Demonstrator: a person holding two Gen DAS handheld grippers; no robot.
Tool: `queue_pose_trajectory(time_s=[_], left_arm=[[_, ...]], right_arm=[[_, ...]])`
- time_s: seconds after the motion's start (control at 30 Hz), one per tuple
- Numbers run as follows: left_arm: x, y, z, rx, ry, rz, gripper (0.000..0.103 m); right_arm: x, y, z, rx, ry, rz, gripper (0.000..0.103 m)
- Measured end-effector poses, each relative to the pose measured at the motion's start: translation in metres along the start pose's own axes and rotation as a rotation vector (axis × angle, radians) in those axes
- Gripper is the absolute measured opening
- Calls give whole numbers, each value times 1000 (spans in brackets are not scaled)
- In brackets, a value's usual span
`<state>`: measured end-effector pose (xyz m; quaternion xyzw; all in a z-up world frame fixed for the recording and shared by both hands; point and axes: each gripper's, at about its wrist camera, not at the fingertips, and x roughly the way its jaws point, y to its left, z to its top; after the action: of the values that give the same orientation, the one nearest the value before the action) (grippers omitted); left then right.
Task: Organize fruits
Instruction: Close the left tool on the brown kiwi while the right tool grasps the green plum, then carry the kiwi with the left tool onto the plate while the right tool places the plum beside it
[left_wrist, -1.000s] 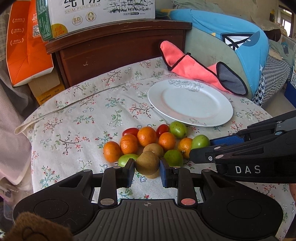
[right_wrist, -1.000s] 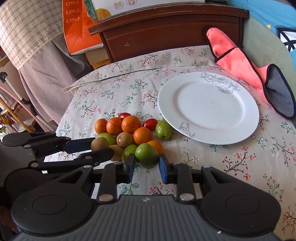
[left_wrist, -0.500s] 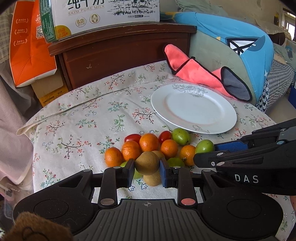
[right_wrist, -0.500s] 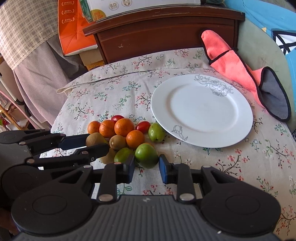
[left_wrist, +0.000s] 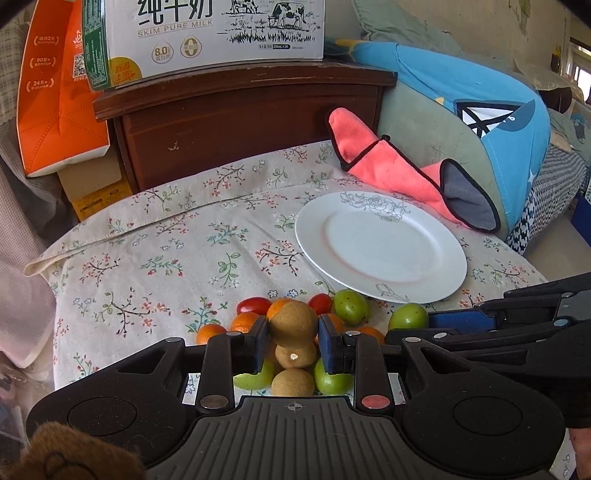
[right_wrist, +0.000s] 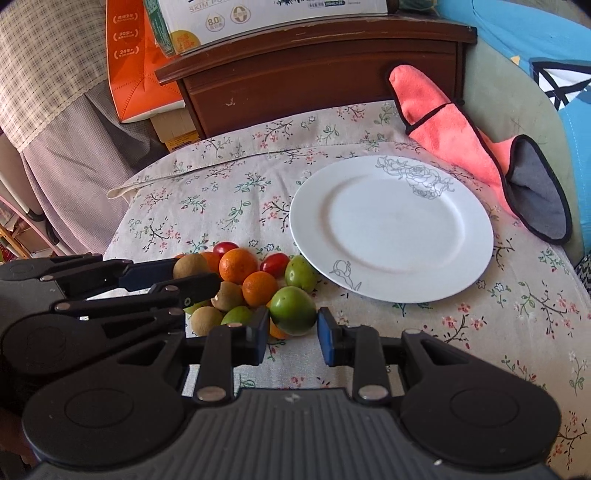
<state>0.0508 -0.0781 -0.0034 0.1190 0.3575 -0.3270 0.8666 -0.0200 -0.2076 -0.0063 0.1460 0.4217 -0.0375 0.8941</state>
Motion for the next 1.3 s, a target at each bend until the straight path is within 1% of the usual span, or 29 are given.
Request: queue_pose_trajectory(time_s=[0.1, 0.2, 0.3, 0.47, 0.67, 0.77, 0.9, 1.03, 1.2, 1.3], left_arm=[[7, -8, 8, 29, -16, 12, 26], [14, -9, 15, 14, -16, -4, 26], [23, -11, 21, 4, -10, -11, 26], [35, -17, 31, 17, -13, -22, 26], [55, -22, 40, 4, -1, -46, 26], [66, -28, 43, 16, 5, -72, 26], [78, -35, 44, 24, 17, -78, 26], [88, -32, 44, 11, 28, -74, 26], [93, -31, 47, -15, 30, -94, 26], [96, -33, 48, -12, 25, -94, 26]], right_arm=[[2, -6, 4, 23, 3, -20, 28], [3, -16, 11, 81, 2, -32, 28], [1, -21, 16, 84, -11, -44, 28], [8, -41, 21, 194, 14, -22, 28], [18, -59, 25, 286, 31, -21, 28], [21, -68, 25, 302, 15, -58, 28], [21, -79, 26, 330, -1, -78, 28], [26, -84, 30, 343, -4, -85, 28], [32, -90, 33, 356, -16, -97, 28], [35, -96, 35, 366, -24, -100, 28]])
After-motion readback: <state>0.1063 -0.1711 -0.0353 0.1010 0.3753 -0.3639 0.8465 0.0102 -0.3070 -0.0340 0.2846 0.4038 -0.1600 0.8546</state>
